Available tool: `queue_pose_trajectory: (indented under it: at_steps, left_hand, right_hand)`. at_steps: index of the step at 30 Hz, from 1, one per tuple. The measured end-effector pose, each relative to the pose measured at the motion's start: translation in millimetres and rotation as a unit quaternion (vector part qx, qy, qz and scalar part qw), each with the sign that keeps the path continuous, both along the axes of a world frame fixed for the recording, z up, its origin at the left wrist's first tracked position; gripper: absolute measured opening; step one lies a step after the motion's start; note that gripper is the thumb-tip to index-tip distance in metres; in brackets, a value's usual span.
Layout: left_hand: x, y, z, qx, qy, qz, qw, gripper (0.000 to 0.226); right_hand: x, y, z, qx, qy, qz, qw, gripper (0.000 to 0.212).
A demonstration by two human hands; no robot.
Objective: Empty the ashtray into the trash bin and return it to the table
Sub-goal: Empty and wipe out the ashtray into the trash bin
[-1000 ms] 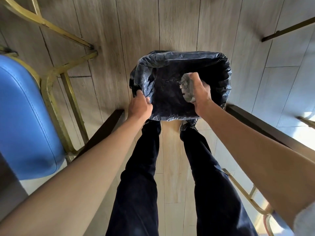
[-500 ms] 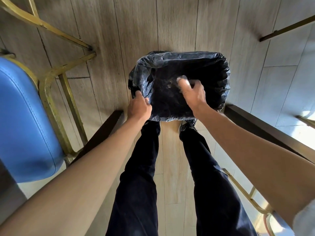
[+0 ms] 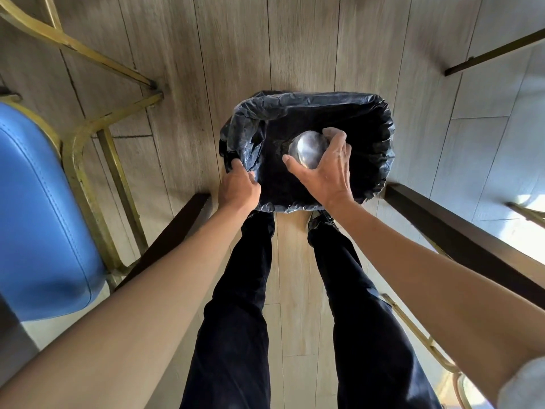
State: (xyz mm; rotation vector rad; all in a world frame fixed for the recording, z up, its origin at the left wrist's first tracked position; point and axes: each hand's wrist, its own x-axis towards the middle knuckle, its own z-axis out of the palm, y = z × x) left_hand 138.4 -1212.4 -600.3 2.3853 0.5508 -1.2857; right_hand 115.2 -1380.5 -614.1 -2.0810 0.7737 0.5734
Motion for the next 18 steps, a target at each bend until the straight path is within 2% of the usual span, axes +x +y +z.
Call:
queue_pose_trajectory:
  at_steps: [4,6,12,18]
  left_hand:
    - [0.1,-1.0,0.4,-0.002,0.000,0.004,1.000,0.023]
    - [-0.1,0.1,1.1,0.000,0.002,0.004,1.000,0.023]
    - [2.7,-0.4,-1.3,0.014,0.012,-0.019,1.000,0.025]
    - [4.3,0.4,-2.1,0.017,0.012,-0.041,0.999,0.027]
  right_hand:
    - [-8.4,3.0,-0.7,-0.013,-0.015,0.026,0.999,0.085]
    - [-13.1,2.5,-2.8,-0.015,0.015,0.025,0.999,0.082]
    - [-17.8,-14.7,-7.6,-0.025,0.081,-0.027,0.996,0.084]
    - [-21.7,-33.3,-8.5,-0.015,0.134,-0.079,0.988,0.073]
